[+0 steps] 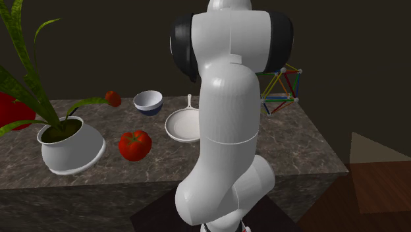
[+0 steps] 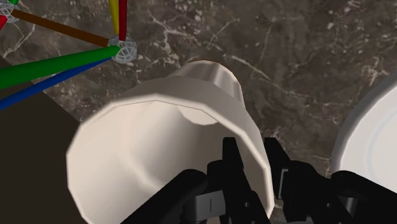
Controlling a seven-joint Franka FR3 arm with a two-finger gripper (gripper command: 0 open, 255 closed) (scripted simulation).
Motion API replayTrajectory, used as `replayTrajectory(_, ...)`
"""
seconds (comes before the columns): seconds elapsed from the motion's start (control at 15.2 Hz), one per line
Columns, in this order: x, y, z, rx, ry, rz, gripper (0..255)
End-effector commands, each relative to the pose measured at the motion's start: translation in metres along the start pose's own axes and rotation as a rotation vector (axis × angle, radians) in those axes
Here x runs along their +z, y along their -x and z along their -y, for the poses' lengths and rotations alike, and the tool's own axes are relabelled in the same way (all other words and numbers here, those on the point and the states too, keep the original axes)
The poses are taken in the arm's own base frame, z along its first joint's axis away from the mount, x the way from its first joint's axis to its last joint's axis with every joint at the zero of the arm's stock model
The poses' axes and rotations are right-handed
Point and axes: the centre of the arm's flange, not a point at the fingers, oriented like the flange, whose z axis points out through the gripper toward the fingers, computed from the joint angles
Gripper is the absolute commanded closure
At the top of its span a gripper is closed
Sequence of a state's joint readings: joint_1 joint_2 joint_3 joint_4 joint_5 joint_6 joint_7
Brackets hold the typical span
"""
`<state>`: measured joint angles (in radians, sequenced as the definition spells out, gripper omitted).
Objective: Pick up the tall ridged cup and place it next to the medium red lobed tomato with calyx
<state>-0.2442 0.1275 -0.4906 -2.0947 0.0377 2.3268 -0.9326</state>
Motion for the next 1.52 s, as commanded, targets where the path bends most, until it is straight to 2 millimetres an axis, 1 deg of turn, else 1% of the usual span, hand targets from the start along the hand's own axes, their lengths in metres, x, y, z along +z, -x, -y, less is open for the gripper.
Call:
replayTrajectory(0.0, 0.0, 0.0, 0.0, 0.0, 0.0, 0.001, 255)
replayTrajectory(0.4, 0.0, 0.0, 0.0, 0.0, 0.0, 0.001, 255)
replayTrajectory(1.45, -0.083, -0.004, -0.01, 0.0, 0.0, 0.001, 255)
